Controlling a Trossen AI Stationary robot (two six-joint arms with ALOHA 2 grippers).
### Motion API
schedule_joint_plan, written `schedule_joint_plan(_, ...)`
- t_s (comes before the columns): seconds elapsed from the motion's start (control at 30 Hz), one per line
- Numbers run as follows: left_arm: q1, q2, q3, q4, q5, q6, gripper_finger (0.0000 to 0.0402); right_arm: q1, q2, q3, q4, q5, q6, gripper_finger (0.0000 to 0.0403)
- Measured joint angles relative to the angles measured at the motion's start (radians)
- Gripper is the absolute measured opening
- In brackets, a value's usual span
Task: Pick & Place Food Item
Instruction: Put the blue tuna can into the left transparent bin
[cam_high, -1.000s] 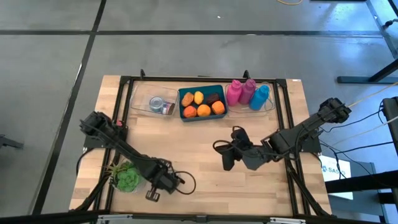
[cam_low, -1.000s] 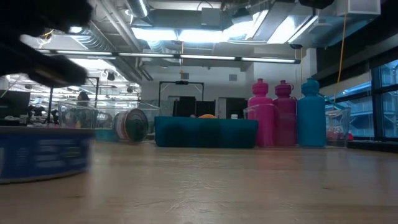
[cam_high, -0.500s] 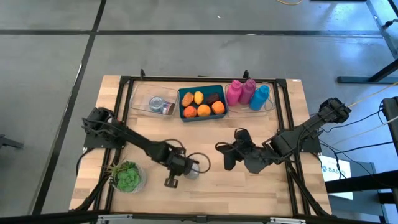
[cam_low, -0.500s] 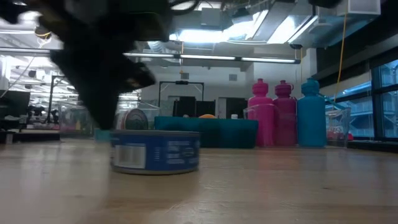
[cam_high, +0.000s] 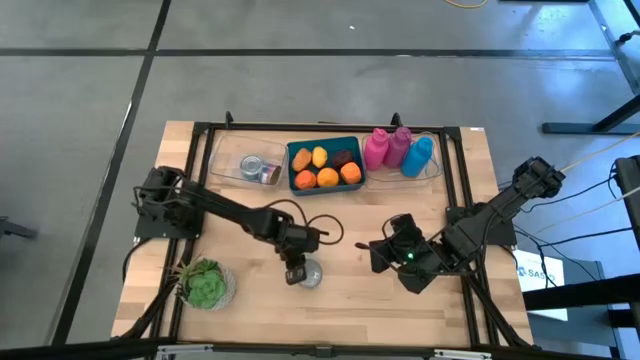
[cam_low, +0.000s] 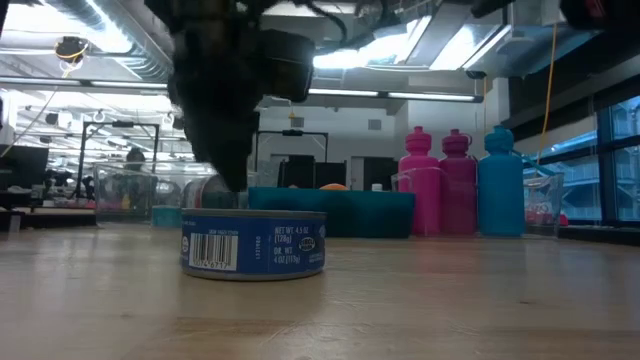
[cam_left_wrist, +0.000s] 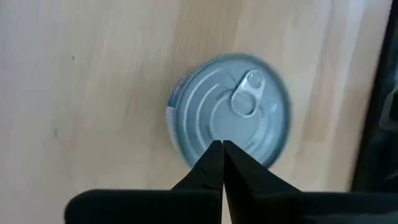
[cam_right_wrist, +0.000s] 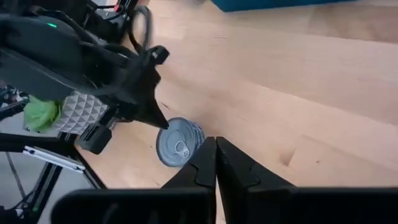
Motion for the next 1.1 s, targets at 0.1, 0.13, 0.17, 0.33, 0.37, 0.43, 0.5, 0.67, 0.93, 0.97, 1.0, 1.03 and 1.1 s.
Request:
schedule_joint_plan(0.1,-0.025,-0.045,-0.001,0.042,-0.016,-0.139,0.0002,0.000,0.023,0.000,0.009,-0.024,0.035,0.0003)
schedule_joint_plan(0.13,-0.035,-0.064,0.000,0.042,-0.036,-0.180,0.0001,0.000,0.036,0.000,0.009,-0.042,0.049,0.0003)
schedule_joint_plan(0.17,-0.046,-0.080,0.001,0.037,-0.066,-0.220,0.0001,-0.001,0.052,0.000,0.024,-0.065,0.062,0.0003)
schedule_joint_plan(0.33,-0.100,-0.118,0.000,-0.018,-0.173,-0.328,0.0001,-0.021,0.164,0.000,0.253,-0.161,0.026,0.0003)
schedule_joint_plan(0.37,-0.105,-0.120,-0.006,-0.008,-0.168,-0.333,0.0001,-0.028,0.187,0.000,0.309,-0.168,0.013,0.0003)
schedule_joint_plan(0.43,-0.112,-0.122,-0.033,0.031,-0.161,-0.336,0.0001,-0.046,0.231,0.000,0.398,-0.189,-0.002,0.0002)
schedule_joint_plan(0.5,-0.114,-0.121,-0.077,0.060,-0.149,-0.357,0.0001,-0.067,0.274,0.000,0.465,-0.213,-0.011,0.0002)
schedule_joint_plan(0.67,-0.108,-0.167,-0.209,0.156,-0.159,-0.412,0.0001,-0.111,0.354,0.000,0.571,-0.287,-0.014,0.0002)
schedule_joint_plan(0.93,-0.103,-0.294,-0.474,0.605,-0.148,-0.593,0.0001,-0.160,0.441,-0.001,0.663,-0.380,-0.020,0.0001)
schedule_joint_plan(0.97,-0.103,-0.294,-0.493,0.635,-0.147,-0.610,0.0001,-0.165,0.451,-0.001,0.670,-0.389,-0.020,0.0001)
schedule_joint_plan(1.0,-0.103,-0.294,-0.507,0.648,-0.143,-0.622,0.0001,-0.169,0.460,-0.001,0.679,-0.393,-0.021,0.0001)
schedule_joint_plan(1.03,-0.104,-0.297,-0.516,0.644,-0.136,-0.629,0.0000,-0.173,0.468,-0.001,0.682,-0.393,-0.021,0.0001)
schedule_joint_plan(1.1,-0.108,-0.293,-0.516,0.648,-0.133,-0.635,0.0001,-0.179,0.485,-0.001,0.684,-0.401,-0.020,0.0001)
